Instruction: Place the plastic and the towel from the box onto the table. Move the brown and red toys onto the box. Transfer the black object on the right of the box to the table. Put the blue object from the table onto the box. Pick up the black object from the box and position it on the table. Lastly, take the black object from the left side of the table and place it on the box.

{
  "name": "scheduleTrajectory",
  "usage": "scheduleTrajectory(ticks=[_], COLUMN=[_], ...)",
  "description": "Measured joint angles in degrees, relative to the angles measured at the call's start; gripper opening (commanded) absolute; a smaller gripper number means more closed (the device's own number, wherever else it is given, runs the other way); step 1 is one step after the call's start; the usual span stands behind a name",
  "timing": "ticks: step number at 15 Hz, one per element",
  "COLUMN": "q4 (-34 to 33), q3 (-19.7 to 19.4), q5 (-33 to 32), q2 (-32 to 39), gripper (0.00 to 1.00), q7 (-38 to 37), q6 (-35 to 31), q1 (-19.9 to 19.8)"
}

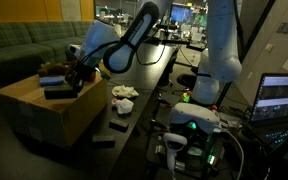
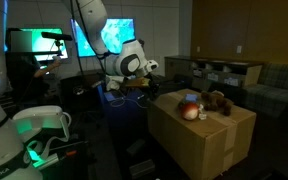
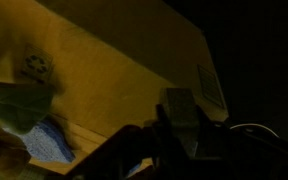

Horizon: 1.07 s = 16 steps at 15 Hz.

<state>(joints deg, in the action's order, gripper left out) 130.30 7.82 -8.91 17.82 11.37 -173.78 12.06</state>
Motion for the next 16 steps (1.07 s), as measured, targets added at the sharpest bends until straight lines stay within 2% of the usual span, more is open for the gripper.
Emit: scheduleTrajectory(ticks=[3, 9, 10, 11, 12, 16], q4=[-2.0, -5.8, -6.3, -6.6, -6.9, -7.2], q3=[-3.7, -16.8, -18.6, -20.0, -21.3, -24.9], q5=[-3.2, -10.8, -11.3, -11.6, -11.8, -11.9], q2=[2.1, 5.5, 6.0, 6.6, 7.0, 7.4], gripper=[0.07, 0.08, 0.29, 0.55, 0.55, 0.85], q7=[-0.7, -7.7, -8.9, -9.8, -10.7, -13.2], q6=[0.0, -0.1, -0.1, -0.1, -0.1, -0.1], q1=[2.5, 12.8, 14.5, 15.9, 17.2, 20.9])
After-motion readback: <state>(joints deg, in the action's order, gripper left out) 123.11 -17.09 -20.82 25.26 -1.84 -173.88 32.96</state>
